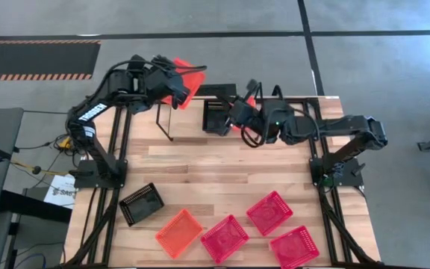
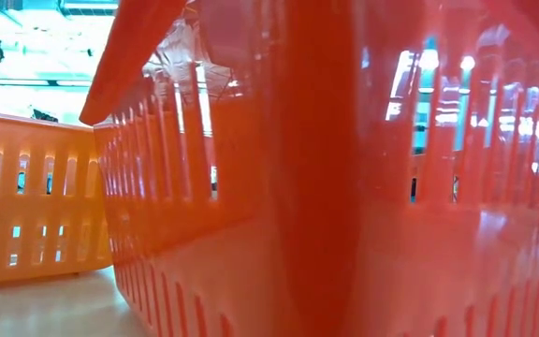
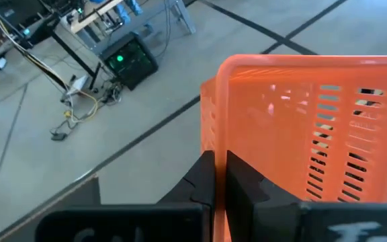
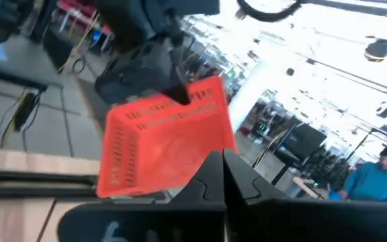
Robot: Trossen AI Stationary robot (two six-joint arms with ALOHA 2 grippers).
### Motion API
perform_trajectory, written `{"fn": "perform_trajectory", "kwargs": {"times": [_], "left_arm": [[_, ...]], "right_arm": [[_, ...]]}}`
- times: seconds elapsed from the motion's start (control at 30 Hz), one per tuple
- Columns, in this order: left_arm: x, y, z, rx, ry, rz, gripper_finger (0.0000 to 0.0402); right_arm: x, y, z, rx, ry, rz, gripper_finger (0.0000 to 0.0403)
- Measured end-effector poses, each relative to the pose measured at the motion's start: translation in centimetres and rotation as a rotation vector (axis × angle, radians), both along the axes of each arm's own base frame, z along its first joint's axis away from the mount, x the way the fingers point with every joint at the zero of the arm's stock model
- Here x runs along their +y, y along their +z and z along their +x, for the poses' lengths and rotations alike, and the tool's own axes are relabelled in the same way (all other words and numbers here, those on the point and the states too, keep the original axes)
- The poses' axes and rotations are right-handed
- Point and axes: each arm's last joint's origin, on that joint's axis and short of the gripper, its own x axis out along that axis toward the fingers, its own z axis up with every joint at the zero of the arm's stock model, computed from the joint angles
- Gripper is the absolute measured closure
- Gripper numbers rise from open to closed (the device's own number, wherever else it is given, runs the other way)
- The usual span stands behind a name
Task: Stack baskets on shelf by color
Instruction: Stack the top orange bin on top of the orange bin on the shelf
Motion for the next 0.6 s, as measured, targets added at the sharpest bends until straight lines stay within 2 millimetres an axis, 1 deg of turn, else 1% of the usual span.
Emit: {"fn": "perform_trajectory", "kwargs": {"times": [0.07, 0.1, 0.23, 0.3, 0.4, 0.47, 0.53, 0.6], "left_arm": [[0.0, 0.1, -0.3, 0.0, 0.001, 0.001, 0.0401], [-0.1, 0.2, -0.4, -0.004, 0.0, 0.001, 0.0401], [-0.1, 0.4, -0.5, -0.004, -0.01, 0.01, 0.0401], [-0.1, 0.6, -0.4, -0.017, -0.015, 0.018, 0.0401], [-0.1, 0.8, -0.3, -0.028, -0.024, 0.028, 0.0401], [0.0, 0.9, -0.1, -0.036, -0.032, 0.037, 0.0401], [0.0, 1.1, 0.1, -0.052, -0.038, 0.047, 0.0401], [0.0, 1.2, 0.3, -0.061, -0.049, 0.055, 0.0401]], "right_arm": [[-0.3, -0.3, 0.0, -0.005, -0.008, 0.011, 0.0392], [-0.5, -0.4, 0.0, -0.021, -0.009, 0.042, 0.0387], [-1.4, -0.9, 0.0, -0.164, 0.016, 0.296, 0.0365], [-1.9, -1.1, 0.0, -0.204, 0.029, 0.376, 0.0354], [-2.5, -1.2, 0.0, -0.231, 0.067, 0.423, 0.0336], [-2.9, -1.6, 0.8, -0.253, 0.081, 0.43, 0.0325], [-3.2, -2.5, 1.5, -0.246, 0.077, 0.429, 0.0314], [-3.5, -2.9, 2.4, -0.279, 0.112, 0.438, 0.0302]]}}
